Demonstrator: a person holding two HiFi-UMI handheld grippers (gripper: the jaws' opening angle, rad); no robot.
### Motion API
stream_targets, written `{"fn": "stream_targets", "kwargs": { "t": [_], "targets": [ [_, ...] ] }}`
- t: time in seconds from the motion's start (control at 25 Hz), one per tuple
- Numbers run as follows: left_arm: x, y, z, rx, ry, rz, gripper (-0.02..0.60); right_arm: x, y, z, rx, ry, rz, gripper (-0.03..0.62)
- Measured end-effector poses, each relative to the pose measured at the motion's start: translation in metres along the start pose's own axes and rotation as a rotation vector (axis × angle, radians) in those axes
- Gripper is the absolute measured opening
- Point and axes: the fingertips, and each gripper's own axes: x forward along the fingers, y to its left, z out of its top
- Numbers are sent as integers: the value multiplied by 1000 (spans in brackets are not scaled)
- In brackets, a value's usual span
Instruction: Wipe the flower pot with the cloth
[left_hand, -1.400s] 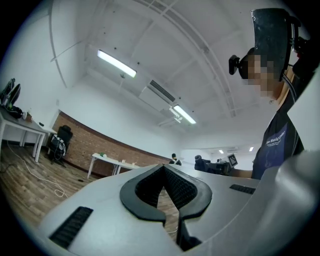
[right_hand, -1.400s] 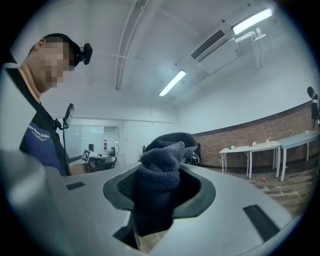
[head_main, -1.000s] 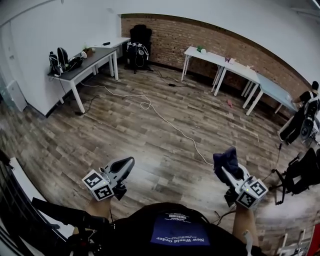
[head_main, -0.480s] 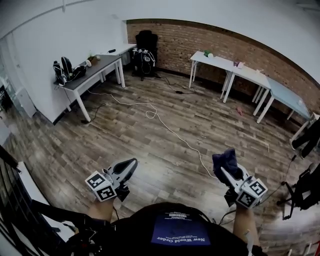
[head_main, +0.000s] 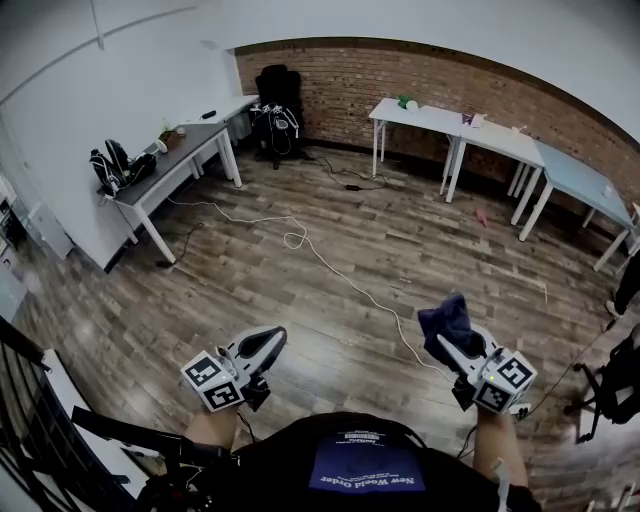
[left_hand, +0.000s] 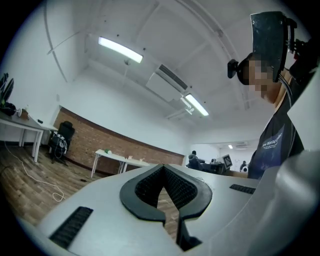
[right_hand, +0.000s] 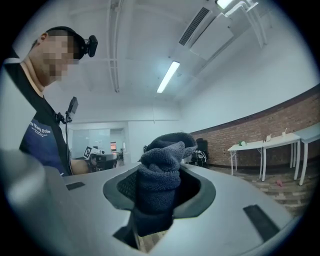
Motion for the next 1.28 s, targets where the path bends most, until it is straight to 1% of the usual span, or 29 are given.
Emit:
{"fn": "stream_targets", "kwargs": {
  "t": [0.16, 0.24, 0.44, 0.56, 0.68, 0.8, 0.88, 1.0, 1.16, 1.28],
  "targets": [
    [37, 47, -7, -46, -6, -40, 2, 30, -38, -7, 12, 28, -47, 133],
    [51, 76, -6, -51, -7, -69, 2, 56, -50, -4, 4, 32, -64, 133],
    [83, 178, 27, -51, -31, -145, 2, 139, -79, 25, -27, 6, -137, 133],
    [90, 237, 51, -38, -24, -183, 2, 188, -87, 41, -22, -13, -182, 133],
    [95, 292, 61, -29, -8, -205, 2, 235, -97, 49, -23, -30, -214, 133],
    [111, 339, 65, -55, -8, -199, 2, 272, -118, 51, -22, -6, -225, 133],
    [124, 362, 66, -77, -16, -194, 2, 290, -137, 51, -16, 18, -229, 133],
    [146, 393, 59, -95, -7, -185, 2, 315, -173, 53, -4, 18, -231, 133],
    [186, 430, 52, -87, 16, -146, 2, 352, -233, 47, 9, 7, -189, 133],
    [232, 453, 58, -56, 5, -97, 2, 375, -294, 47, 14, -2, -132, 133]
  ]
}}
